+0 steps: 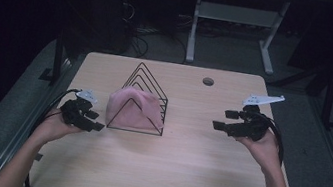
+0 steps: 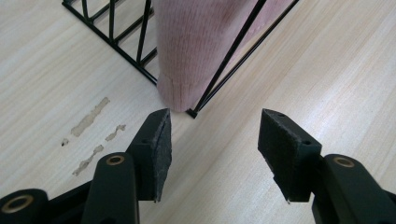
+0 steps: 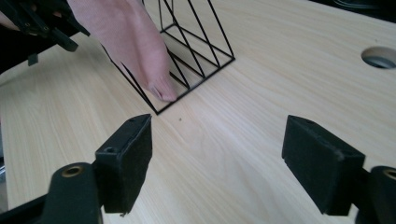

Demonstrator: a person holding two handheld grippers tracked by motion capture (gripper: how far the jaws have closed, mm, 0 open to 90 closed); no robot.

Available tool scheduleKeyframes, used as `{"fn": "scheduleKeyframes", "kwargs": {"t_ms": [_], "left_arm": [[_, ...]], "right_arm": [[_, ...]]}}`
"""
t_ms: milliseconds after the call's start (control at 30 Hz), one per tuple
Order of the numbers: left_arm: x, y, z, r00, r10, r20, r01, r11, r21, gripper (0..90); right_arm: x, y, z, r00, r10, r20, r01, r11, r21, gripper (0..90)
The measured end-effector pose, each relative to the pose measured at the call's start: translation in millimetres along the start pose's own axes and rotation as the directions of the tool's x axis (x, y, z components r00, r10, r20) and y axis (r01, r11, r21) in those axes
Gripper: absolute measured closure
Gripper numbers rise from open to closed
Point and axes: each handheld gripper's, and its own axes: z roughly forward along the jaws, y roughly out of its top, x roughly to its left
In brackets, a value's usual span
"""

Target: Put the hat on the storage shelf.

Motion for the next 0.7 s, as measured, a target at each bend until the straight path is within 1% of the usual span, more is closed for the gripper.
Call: {"fn": "scheduleKeyframes", "kwargs": {"t_ms": [33,100,133,200,233,333,367,467,500,533,567,600,633,667,700], "left_arm": [[0.0,0.0,0.0,1.0,0.0,0.0,0.0,1.0,0.0,43.0],[-0.3,-1.5,0.5,1.0,-0.001,-0.003,0.001,1.0,0.005,42.4],[-0.5,-2.4,0.8,1.0,-0.004,-0.002,0.004,1.0,0.002,42.4],[-0.5,-3.7,0.7,1.0,-0.009,-0.004,0.009,1.0,0.001,41.2],[-0.5,-3.7,0.7,1.0,-0.009,-0.004,0.009,1.0,0.001,40.9],[-1.2,-3.9,-0.3,0.9999,-0.009,-0.006,0.009,0.9999,-0.005,40.4],[-1.4,-3.9,-1.0,1.0,-0.006,-0.007,0.006,1.0,-0.005,40.1],[-2.3,-4.9,-2.1,1.0,-0.008,-0.005,0.008,0.9999,-0.009,40.0],[-3.0,-5.6,-1.9,0.9999,-0.011,-0.003,0.011,0.9999,-0.013,40.0],[-4.1,-6.8,-1.6,0.9999,-0.013,-0.002,0.013,0.9998,-0.015,39.9],[-7.1,-10.3,-0.6,0.9997,-0.025,0.003,0.025,0.9993,-0.028,39.9],[-7.9,-12.0,-0.7,0.9998,-0.018,0.004,0.018,0.9995,-0.026,39.8],[-7.9,-12.0,-0.7,0.9998,-0.018,0.004,0.018,0.9995,-0.026,39.7],[-10.8,-16.0,0.3,0.9998,-0.021,0.007,0.021,0.9992,-0.033,39.5],[-10.8,-16.0,0.3,0.9998,-0.021,0.007,0.021,0.9992,-0.033,39.0]], "right_arm": [[0.0,0.0,0.0,1.0,0.0,0.0,0.0,1.0,0.0,23.2],[-2.3,-8.6,-3.8,0.9997,0.011,0.024,-0.011,1.0,-0.001,20.1],[-2.3,-8.6,-3.8,0.9997,0.011,0.024,-0.011,1.0,-0.001,20.1],[-5.0,-17.5,-8.1,0.9992,0.028,0.03,-0.028,1.0,-0.006,19.8],[-5.0,-17.5,-8.1,0.9992,0.028,0.03,-0.028,1.0,-0.006,19.8],[-5.5,-25.2,-11.8,0.9983,0.045,0.037,-0.045,0.999,-0.004,19.5],[-6.4,-28.1,-13.0,0.9983,0.041,0.041,-0.041,0.999,-0.003,19.5],[-8.0,-36.2,-17.1,0.9973,0.054,0.05,-0.054,0.999,0.003,19.5],[-8.5,-39.1,-18.5,0.9969,0.059,0.051,-0.059,0.998,0.004,19.5],[-8.8,-45.7,-21.5,0.997,0.062,0.047,-0.062,0.998,0.002,19.4],[-8.6,-49.7,-23.4,0.9968,0.062,0.05,-0.063,0.998,0.004,19.3],[-8.5,-54.1,-24.8,0.9965,0.064,0.053,-0.064,0.998,0.003,19.1],[-8.5,-54.1,-24.8,0.9965,0.064,0.053,-0.064,0.998,0.003,19.1],[-8.3,-63.6,-27.8,0.9958,0.071,0.058,-0.071,0.997,0.001,18.8],[-8.3,-63.6,-27.8,0.9958,0.071,0.058,-0.071,0.997,0.001,18.8]]}}
